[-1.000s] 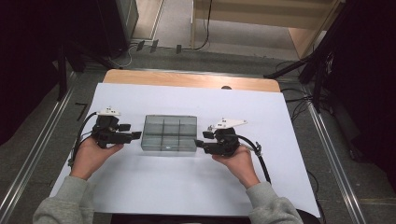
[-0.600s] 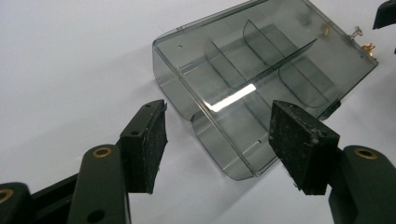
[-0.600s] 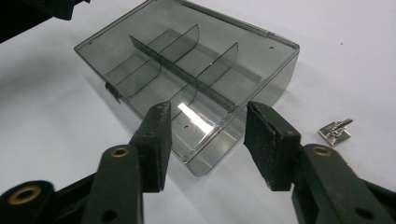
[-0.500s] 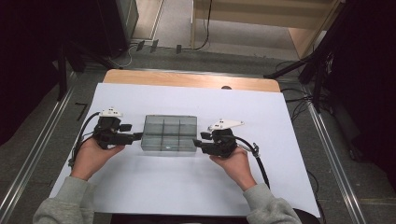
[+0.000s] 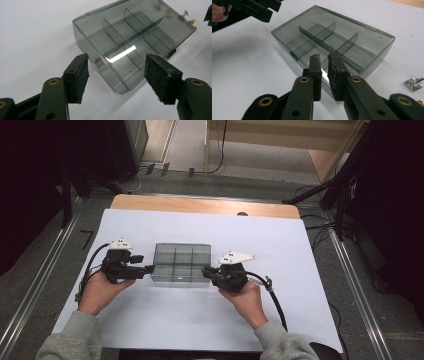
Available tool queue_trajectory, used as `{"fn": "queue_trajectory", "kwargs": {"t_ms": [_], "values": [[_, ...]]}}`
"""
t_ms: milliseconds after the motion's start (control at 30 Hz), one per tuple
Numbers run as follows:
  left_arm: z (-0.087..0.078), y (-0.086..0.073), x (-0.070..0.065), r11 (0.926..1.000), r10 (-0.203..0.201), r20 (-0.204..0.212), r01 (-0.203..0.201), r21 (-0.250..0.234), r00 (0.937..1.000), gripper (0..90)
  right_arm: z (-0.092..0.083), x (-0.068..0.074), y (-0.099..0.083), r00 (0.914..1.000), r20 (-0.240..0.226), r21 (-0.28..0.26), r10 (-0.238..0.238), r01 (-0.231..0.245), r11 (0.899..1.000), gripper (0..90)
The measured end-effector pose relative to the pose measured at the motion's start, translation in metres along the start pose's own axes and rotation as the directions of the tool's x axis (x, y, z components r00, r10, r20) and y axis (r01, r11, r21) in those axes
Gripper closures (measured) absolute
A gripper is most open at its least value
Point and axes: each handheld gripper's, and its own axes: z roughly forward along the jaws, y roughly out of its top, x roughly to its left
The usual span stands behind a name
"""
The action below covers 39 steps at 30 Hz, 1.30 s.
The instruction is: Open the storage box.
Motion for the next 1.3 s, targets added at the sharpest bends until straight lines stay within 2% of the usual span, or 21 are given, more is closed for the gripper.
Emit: {"fn": "queue_trajectory", "kwargs": {"t_ms": [167, 200, 467, 800, 1100, 1300], "values": [[0.003, -0.002, -0.002, 0.9999, -0.008, -0.005, 0.008, 0.01, 1.0, 35.2, 0.005, 0.008, -0.001, 0.9995, -0.005, 0.013, -0.03, 0.03, 0.999, 87.0], [0.003, -0.002, -0.003, 0.9999, -0.009, -0.003, 0.009, 0.01, 1.0, 35.2, 0.008, 0.013, -0.002, 0.999, -0.003, 0.017, -0.045, 0.046, 0.999, 89.5], [0.003, -0.004, -0.006, 1.0, 0.006, 0.015, -0.006, 0.005, 0.9999, 36.6, 0.017, 0.027, -0.006, 0.9974, -0.011, 0.001, -0.071, 0.071, 0.997, 90.0], [0.006, -0.007, -0.008, 1.0, 0.002, 0.013, -0.002, 0.002, 0.9999, 33.9, 0.032, 0.032, -0.013, 0.9977, -0.026, 0.018, -0.063, 0.063, 0.998, 90.0], [0.009, -0.01, -0.01, 0.9996, 0.029, 0.02, -0.029, 0.001, 0.9994, 32.1, 0.049, 0.035, -0.019, 0.9982, -0.025, 0.041, -0.055, 0.056, 0.998, 90.0], [0.01, -0.01, -0.01, 0.9995, 0.03, 0.014, -0.03, 0.005, 0.9994, 31.6, 0.058, 0.037, -0.025, 0.9983, -0.021, 0.065, -0.055, 0.056, 0.996, 90.0]]}}
